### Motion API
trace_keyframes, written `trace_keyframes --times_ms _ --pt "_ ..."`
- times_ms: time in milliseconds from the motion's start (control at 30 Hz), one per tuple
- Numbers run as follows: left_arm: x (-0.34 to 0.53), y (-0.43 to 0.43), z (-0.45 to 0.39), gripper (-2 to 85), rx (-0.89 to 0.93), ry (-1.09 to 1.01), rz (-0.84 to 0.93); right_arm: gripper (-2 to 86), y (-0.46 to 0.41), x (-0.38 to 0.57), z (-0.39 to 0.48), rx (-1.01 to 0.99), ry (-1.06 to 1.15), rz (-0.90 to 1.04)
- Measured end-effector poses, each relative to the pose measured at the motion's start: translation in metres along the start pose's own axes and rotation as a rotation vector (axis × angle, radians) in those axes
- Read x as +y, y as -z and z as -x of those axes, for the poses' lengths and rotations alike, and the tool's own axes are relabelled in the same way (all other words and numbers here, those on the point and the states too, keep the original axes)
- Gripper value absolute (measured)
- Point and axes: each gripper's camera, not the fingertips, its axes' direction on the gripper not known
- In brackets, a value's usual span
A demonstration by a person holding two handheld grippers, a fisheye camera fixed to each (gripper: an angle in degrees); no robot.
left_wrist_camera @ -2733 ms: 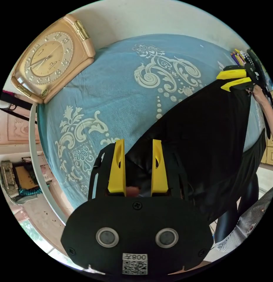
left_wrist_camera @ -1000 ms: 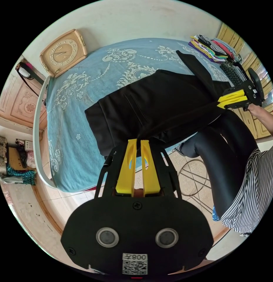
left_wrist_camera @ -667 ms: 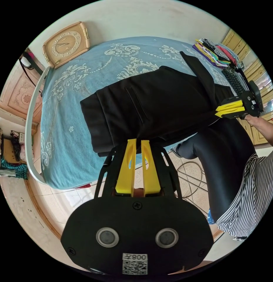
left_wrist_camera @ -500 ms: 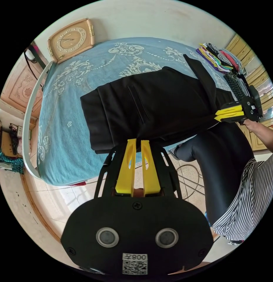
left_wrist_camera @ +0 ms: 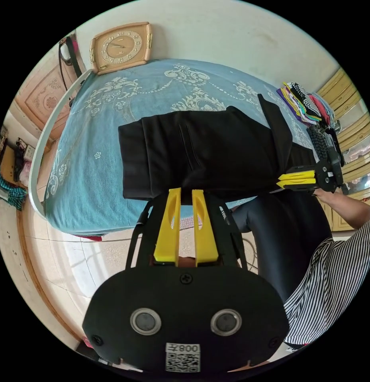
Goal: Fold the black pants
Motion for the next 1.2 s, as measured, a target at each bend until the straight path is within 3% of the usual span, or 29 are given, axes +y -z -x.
trace_keyframes --times_ms 167,333,567,633,733,967,1200 --pt "0.027 -0.008 0.016 3.4 -0.091 0.089 -0.034 2.0 0.001 0.020 -0.017 -0.010 -0.035 -0.051" --pt "0.048 -0.024 0.058 2.4 -0.012 0.194 -0.046 3.1 0.005 0.041 -0.045 -0.113 -0.118 -0.115" --pt "0.015 -0.066 0.056 6.2 0.447 0.050 -0.155 4.7 0.039 0.096 -0.119 -0.436 -0.391 -0.331" --pt "-0.015 -0.098 0.047 7.7 0.547 -0.035 -0.121 5.2 0.055 0.116 -0.146 -0.448 -0.488 -0.415" --pt "-0.050 -0.138 0.039 8.6 0.553 -0.120 -0.061 7.3 0.072 0.135 -0.205 -0.390 -0.639 -0.469" --pt "-0.085 -0.218 0.050 8.9 0.446 -0.220 0.076 10.0 0.061 0.104 -0.320 -0.270 -0.841 -0.286" --pt "-0.076 -0.281 0.084 5.5 0.421 -0.256 0.128 6.7 0.041 0.082 -0.342 -0.146 -0.901 -0.119"
